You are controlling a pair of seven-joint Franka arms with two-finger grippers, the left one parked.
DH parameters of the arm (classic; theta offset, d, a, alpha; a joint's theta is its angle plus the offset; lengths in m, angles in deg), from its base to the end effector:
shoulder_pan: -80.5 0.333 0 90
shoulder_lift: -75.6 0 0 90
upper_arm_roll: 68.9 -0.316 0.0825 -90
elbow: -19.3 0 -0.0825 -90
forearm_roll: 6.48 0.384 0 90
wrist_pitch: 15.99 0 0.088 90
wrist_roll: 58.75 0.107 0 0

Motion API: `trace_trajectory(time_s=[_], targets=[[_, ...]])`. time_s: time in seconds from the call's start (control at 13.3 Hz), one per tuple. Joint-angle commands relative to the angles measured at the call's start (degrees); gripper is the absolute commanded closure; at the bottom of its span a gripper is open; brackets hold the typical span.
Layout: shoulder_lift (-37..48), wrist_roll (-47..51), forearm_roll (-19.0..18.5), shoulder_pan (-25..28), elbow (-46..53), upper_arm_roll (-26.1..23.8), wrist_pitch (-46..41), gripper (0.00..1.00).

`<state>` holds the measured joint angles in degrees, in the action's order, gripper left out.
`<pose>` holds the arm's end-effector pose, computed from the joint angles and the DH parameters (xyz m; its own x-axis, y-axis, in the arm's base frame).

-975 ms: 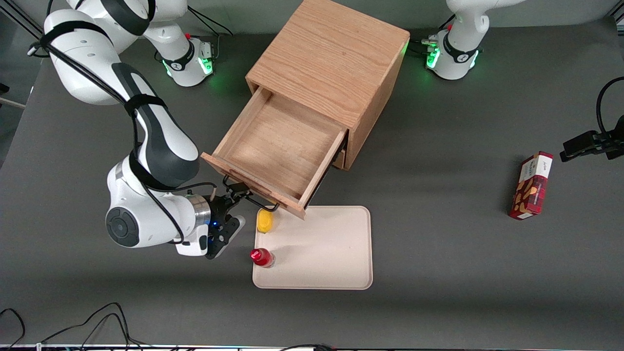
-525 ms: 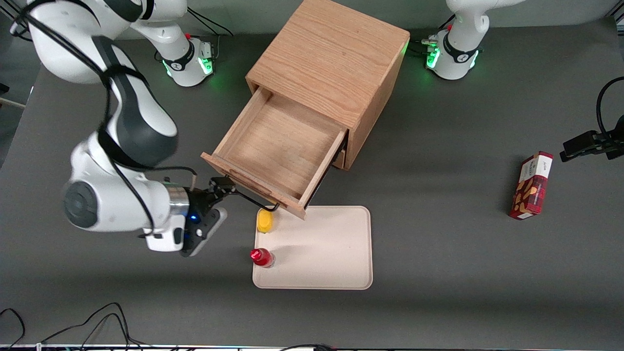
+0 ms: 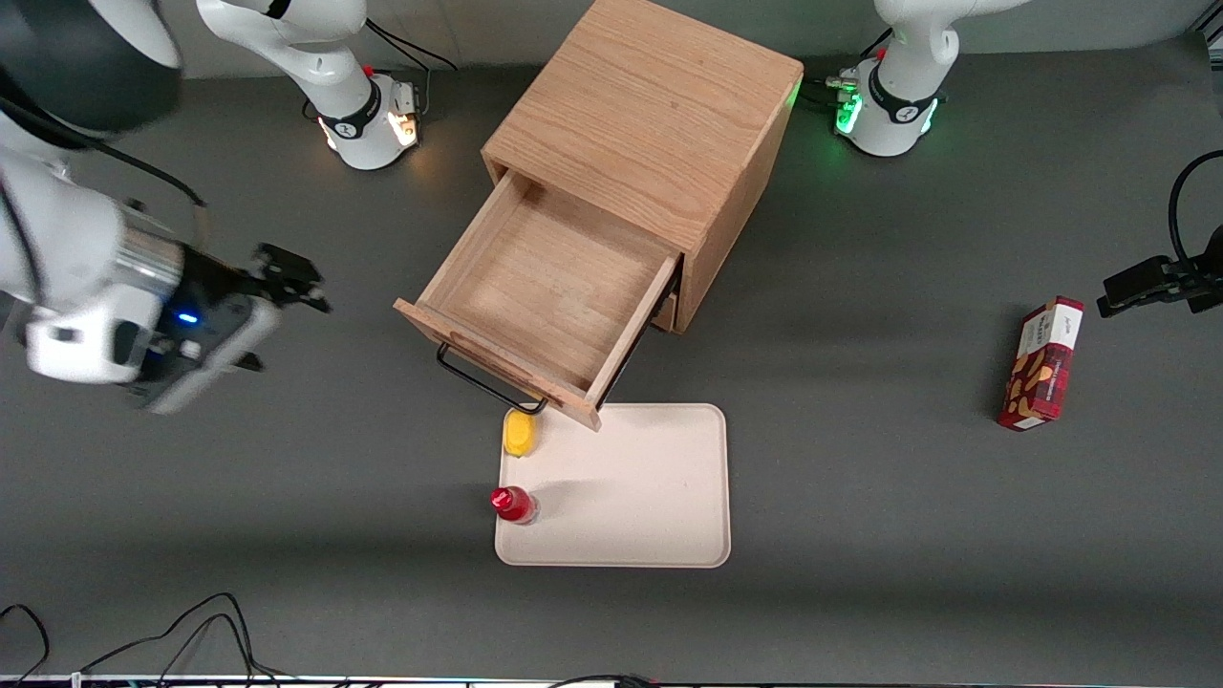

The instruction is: Open upper drawer

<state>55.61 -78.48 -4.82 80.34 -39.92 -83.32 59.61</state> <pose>0.6135 0.1225 0.6479 0.8320 0.5547 -0.0106 0.5493 -0.8263 -0.1243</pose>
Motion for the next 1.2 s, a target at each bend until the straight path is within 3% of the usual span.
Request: trace_trajectory(time_s=[0.0, 0.07, 0.3, 0.75, 1.12], targets=[[6.0, 1.79, -0.26, -0.02, -2.56, 7.11, -8.94, 0.0], [7.93, 4.67, -0.61, -0.02, -4.74, 7.82, -12.72, 0.0], [16.97, 17.15, -0.88, 0.16, -19.22, 7.83, -11.36, 0.0], [34.65, 21.05, -1.05, -0.11, -44.72, 8.18, 3.04, 0.0], [32.83, 20.52, -0.97, -0.11, -41.86, 12.56, 3.94, 0.0]])
